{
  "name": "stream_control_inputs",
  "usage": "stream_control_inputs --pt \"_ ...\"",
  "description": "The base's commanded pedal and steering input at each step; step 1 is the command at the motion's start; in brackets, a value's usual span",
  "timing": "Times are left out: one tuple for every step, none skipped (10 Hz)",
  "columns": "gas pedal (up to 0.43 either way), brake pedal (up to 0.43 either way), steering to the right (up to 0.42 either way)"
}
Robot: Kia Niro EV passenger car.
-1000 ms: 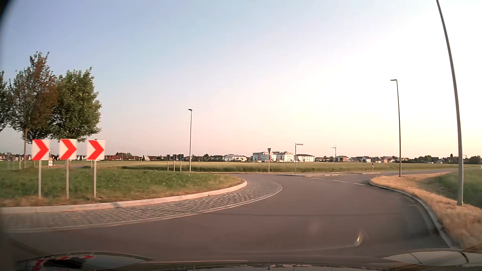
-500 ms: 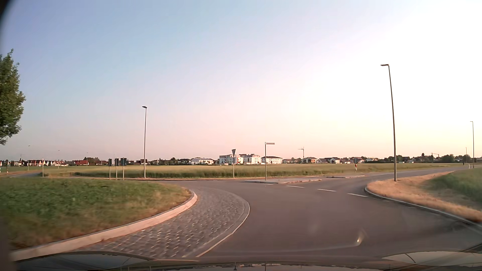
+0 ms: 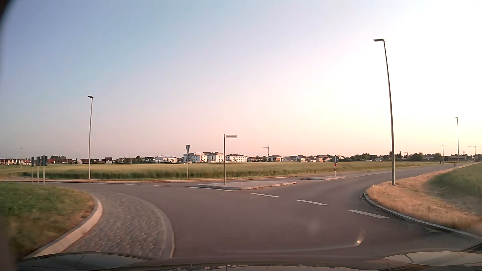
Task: Follow the waypoints while adhering to traffic rules and regulations
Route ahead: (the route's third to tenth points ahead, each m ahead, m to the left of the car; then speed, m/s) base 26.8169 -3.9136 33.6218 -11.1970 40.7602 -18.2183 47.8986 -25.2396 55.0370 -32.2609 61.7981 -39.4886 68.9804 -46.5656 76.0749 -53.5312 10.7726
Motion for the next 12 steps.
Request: stream_control_inputs --pt "0.157 0.018 0.116" --pt "0.157 0.018 0.117" --pt "0.157 0.018 0.120" --pt "0.157 0.018 0.125" --pt "0.157 0.018 0.128" --pt "0.169 0.018 0.131" --pt "0.197 0.018 0.133" --pt "0.209 0.018 0.134" --pt "0.209 0.006 0.136" --pt "0.220 0.018 0.137" --pt "0.248 0.018 0.137" --pt "0.248 0.018 0.137"
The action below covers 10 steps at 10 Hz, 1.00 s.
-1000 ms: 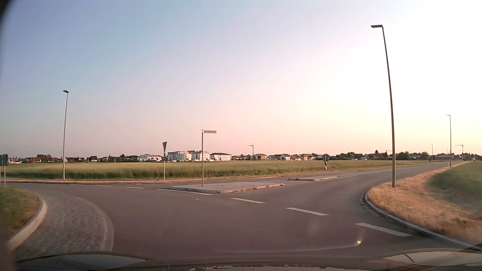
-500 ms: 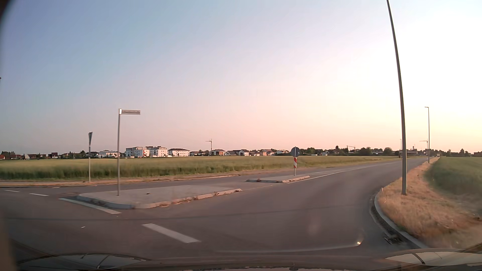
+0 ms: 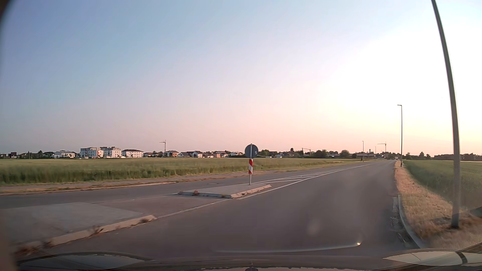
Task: Follow the waypoints while adhering to traffic rules and regulations
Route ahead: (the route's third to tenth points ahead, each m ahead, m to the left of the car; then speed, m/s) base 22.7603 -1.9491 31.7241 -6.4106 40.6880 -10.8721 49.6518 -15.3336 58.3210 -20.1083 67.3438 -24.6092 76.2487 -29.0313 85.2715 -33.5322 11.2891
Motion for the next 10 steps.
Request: stream_control_inputs --pt "0.248 0.018 0.137" --pt "0.260 0.018 0.137" --pt "0.268 0.006 0.137" --pt "0.268 0.018 0.137" --pt "0.287 0.018 0.134" --pt "0.311 0.018 0.133" --pt "0.319 0.006 0.126" --pt "0.331 0.018 0.119" --pt "0.339 0.018 0.112" --pt "0.350 0.018 0.100"
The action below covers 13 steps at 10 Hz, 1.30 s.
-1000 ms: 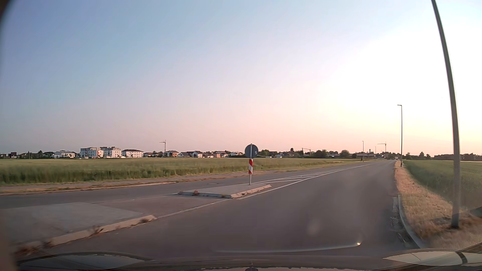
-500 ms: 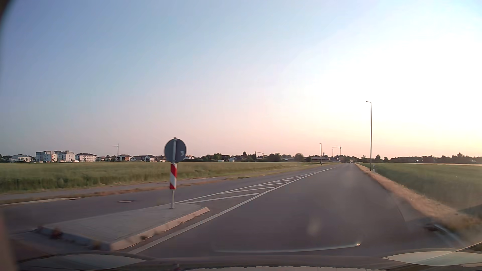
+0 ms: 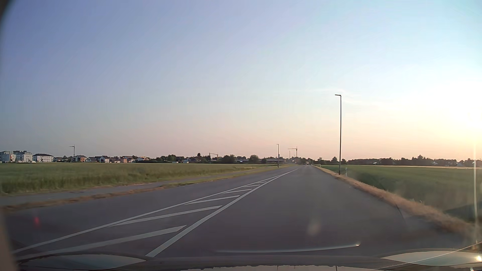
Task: Follow the waypoints while adhering to traffic rules and regulations
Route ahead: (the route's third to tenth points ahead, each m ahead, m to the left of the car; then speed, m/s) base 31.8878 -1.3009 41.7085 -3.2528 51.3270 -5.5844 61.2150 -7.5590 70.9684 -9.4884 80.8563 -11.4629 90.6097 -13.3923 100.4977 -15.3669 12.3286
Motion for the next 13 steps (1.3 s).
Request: stream_control_inputs --pt "0.370 0.018 0.088" --pt "0.378 0.018 0.079" --pt "0.390 0.018 0.069" --pt "0.409 0.018 0.064" --pt "0.409 0.018 0.058" --pt "0.421 0.018 0.050" --pt "0.441 0.018 0.035" --pt "0.449 0.018 0.023" --pt "0.449 0.012 0.011" --pt "0.461 0.018 0.008" --pt "0.461 0.018 0.006" --pt "0.469 0.018 0.006" --pt "0.469 0.012 0.006"
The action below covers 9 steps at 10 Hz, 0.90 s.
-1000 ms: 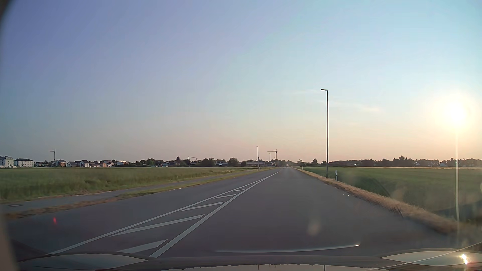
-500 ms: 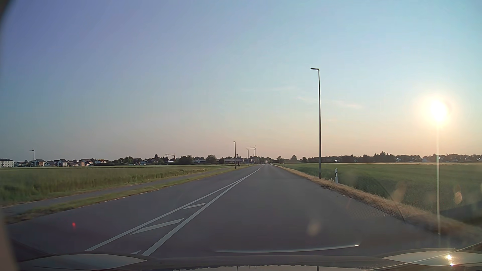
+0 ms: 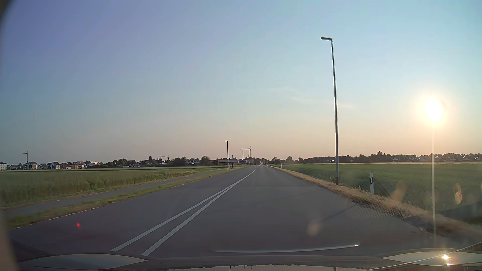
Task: Follow the waypoints while adhering to traffic rules and regulations
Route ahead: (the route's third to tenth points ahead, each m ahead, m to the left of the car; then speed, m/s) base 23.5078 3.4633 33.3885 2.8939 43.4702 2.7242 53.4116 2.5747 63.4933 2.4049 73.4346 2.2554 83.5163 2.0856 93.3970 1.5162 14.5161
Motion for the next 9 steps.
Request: stream_control_inputs --pt "0.469 0.018 0.006" --pt "0.469 0.012 0.006" --pt "0.469 0.012 0.006" --pt "0.480 0.018 0.008" --pt "0.488 0.018 0.008" --pt "0.488 0.012 0.008" --pt "0.488 0.018 0.007" --pt "0.488 0.018 0.007" --pt "0.488 0.012 0.007"
